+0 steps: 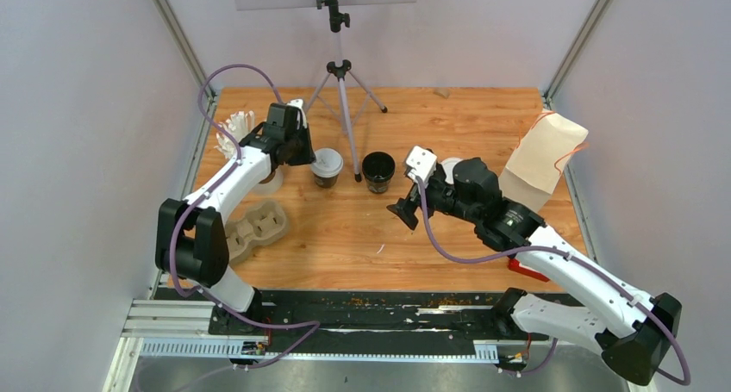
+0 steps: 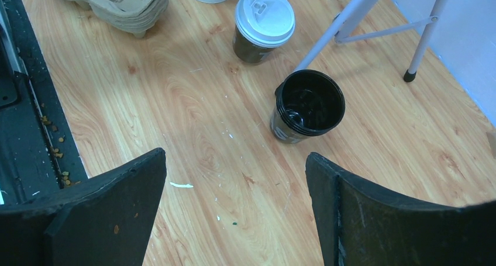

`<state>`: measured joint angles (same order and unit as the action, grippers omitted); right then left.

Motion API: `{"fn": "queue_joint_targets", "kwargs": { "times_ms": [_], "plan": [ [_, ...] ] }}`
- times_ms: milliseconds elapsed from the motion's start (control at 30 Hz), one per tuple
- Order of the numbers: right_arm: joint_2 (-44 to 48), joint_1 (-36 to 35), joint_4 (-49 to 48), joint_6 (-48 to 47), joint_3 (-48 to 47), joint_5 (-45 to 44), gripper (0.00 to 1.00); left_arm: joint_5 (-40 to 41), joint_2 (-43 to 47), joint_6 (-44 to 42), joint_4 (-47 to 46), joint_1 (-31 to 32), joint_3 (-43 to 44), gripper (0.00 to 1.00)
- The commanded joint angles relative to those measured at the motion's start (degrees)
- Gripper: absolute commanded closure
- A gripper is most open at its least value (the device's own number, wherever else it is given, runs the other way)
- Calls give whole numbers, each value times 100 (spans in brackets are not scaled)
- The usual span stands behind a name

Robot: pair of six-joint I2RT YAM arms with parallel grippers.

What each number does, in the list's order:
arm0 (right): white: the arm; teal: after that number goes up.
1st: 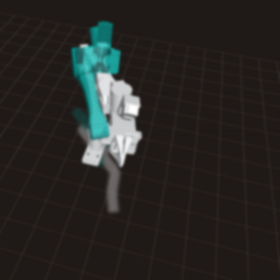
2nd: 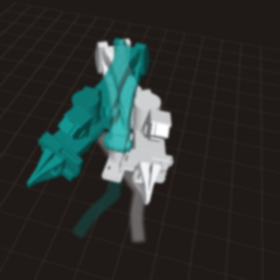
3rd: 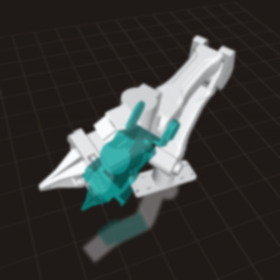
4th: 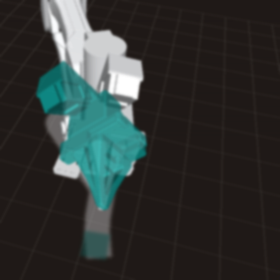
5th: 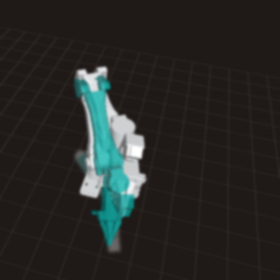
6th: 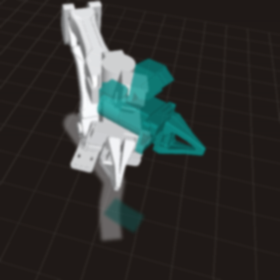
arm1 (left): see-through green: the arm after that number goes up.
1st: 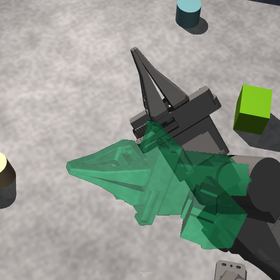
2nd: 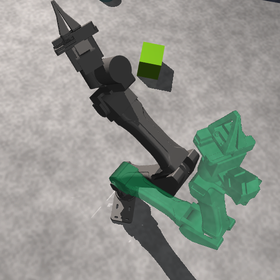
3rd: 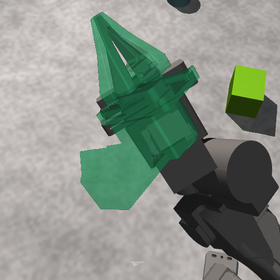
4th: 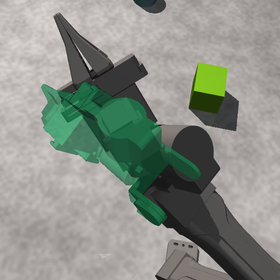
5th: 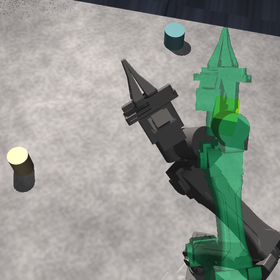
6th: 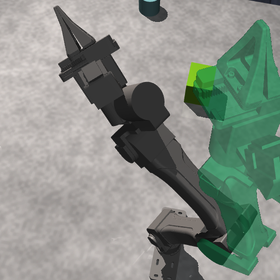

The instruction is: Pack the takeout coffee

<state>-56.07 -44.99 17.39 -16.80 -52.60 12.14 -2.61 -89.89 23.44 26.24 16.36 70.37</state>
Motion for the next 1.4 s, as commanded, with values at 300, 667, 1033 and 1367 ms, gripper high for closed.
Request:
{"fn": "queue_joint_targets", "kwargs": {
  "times_ms": [300, 667, 1033, 1367],
  "plan": [
    [-5, -44, 256, 226, -283, -342, 11, -30, -115, -273, -261, -54, 73, 75],
    [66, -44, 370, 286, -332, -372, 11, 39, 52, -331, -60, -54, 215, 72],
    [-97, -39, 355, 387, -346, -282, 11, 221, 60, -411, 88, -54, 264, 64],
    [-254, -45, 217, 734, -379, -444, 0, 226, 85, -632, 366, -54, 729, 59]
  ]
}}
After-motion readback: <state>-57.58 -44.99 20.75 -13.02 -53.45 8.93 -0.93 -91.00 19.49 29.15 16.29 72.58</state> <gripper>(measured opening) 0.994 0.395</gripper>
